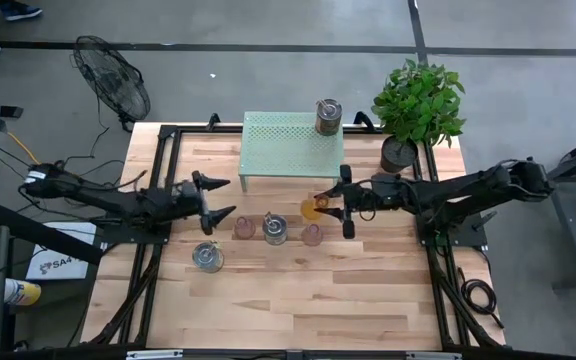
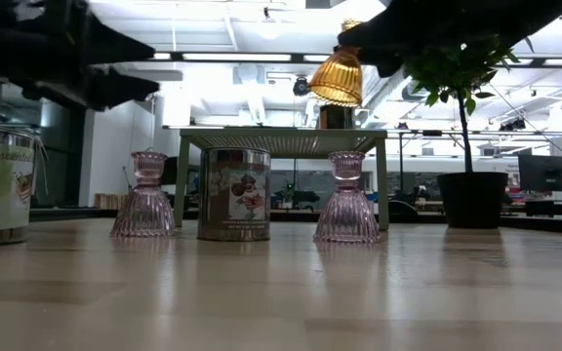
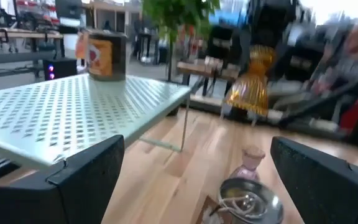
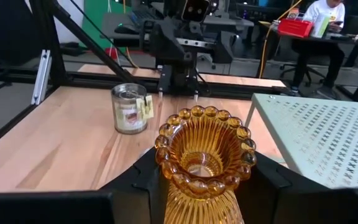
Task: Pick & Place candle stick holders
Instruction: Put the yellow candle holder on the shelf
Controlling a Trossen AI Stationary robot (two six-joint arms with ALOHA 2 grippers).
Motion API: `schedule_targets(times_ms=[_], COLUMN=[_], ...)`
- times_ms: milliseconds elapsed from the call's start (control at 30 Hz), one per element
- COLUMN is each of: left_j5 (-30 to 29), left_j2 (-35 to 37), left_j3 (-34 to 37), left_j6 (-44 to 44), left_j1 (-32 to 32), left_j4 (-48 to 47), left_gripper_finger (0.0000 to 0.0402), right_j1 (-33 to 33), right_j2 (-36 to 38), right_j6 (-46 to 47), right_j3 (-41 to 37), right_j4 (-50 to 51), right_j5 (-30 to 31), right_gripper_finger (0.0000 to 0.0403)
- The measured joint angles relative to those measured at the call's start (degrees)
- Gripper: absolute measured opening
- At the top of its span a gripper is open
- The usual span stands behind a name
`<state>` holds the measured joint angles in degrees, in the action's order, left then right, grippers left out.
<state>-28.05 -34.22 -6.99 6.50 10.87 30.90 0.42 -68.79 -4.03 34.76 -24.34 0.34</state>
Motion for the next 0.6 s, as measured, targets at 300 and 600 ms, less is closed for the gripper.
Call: schedule_targets(times_ms=[300,600], left_j5=[-2.7,-6.0], left_j2=[-24.8,-35.8], left_j3=[-19.1,-32.1], left_j6=[-9.4,-16.4], left_j1=[0.0,0.0], left_j4=[-1.2,-4.5], left_gripper_finger=[0.0399,0.0399], right_j1=[-1.6,-1.6], right_j2=[-5.1,-9.2], right_j6=[-1.2,-5.0], right_j3=[5.2,12.1], right_j4=[-1.1,5.1], right_j5=[-3.2,-3.4], right_gripper_finger=[0.0138,0.0138])
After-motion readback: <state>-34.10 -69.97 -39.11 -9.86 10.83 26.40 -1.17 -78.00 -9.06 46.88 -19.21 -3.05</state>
